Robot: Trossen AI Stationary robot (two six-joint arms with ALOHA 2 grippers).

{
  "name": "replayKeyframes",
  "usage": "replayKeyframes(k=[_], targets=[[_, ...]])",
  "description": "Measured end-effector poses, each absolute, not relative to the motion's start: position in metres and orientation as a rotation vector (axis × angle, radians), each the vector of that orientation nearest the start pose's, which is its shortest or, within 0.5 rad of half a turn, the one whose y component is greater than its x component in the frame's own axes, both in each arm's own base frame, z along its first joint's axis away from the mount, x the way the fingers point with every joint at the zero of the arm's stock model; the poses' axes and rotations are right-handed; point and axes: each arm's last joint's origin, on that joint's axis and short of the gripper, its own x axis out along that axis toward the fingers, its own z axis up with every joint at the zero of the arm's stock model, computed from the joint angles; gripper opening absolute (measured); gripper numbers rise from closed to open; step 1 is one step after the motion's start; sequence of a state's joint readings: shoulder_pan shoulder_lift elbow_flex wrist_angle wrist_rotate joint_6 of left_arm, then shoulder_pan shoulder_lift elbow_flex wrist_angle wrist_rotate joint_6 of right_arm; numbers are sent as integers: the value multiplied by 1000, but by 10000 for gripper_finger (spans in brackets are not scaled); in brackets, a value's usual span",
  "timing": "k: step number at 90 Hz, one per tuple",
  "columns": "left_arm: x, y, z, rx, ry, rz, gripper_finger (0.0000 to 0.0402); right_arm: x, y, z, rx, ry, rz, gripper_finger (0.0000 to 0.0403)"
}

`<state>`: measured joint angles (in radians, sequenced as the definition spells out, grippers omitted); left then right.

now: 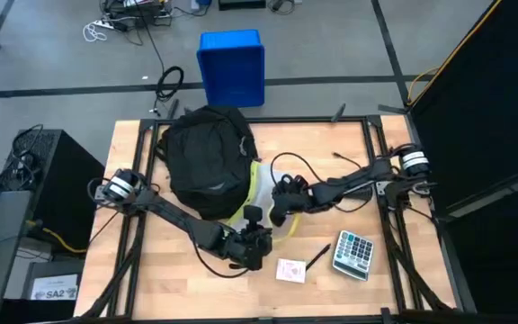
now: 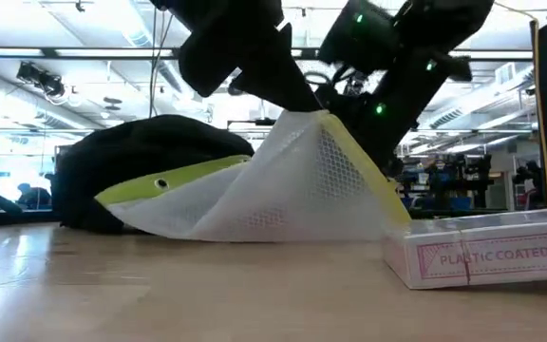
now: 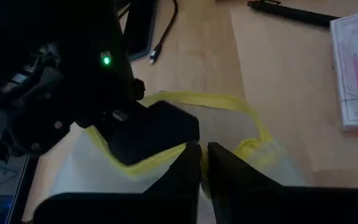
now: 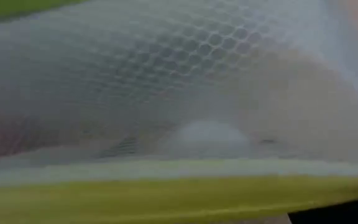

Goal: Unpack backpack
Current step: Remove the charger adapter from the zip lock bag

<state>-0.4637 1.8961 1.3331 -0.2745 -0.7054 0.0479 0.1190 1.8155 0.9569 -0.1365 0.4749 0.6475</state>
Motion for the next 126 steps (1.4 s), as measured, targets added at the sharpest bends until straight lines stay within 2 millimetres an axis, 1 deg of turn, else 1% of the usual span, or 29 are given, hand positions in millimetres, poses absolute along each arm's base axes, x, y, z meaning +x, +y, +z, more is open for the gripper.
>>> replayKeyframes(k=[10, 25, 34, 50, 67, 89, 106, 118, 126], targets=[[369, -164, 207, 502, 709, 200, 0, 344, 20, 117, 327, 833, -636, 317], [368, -167, 207, 488, 710, 181, 0, 348, 11, 110, 336, 820, -673, 289], [369, -166, 207, 491, 713, 188, 0, 347, 10, 111, 327, 825, -669, 248], [367, -165, 205, 497, 729, 196, 0, 341, 14, 120, 304, 856, -647, 150], [366, -163, 204, 500, 747, 205, 0, 329, 25, 136, 283, 903, -626, 149], [365, -163, 203, 505, 754, 206, 0, 311, 50, 162, 302, 913, -584, 149], [361, -161, 200, 534, 800, 207, 0, 286, 78, 187, 348, 978, -450, 149], [361, -161, 199, 542, 811, 206, 0, 271, 99, 210, 357, 954, -294, 149], [358, -160, 198, 558, 835, 204, 0, 258, 110, 220, 354, 969, -223, 149]])
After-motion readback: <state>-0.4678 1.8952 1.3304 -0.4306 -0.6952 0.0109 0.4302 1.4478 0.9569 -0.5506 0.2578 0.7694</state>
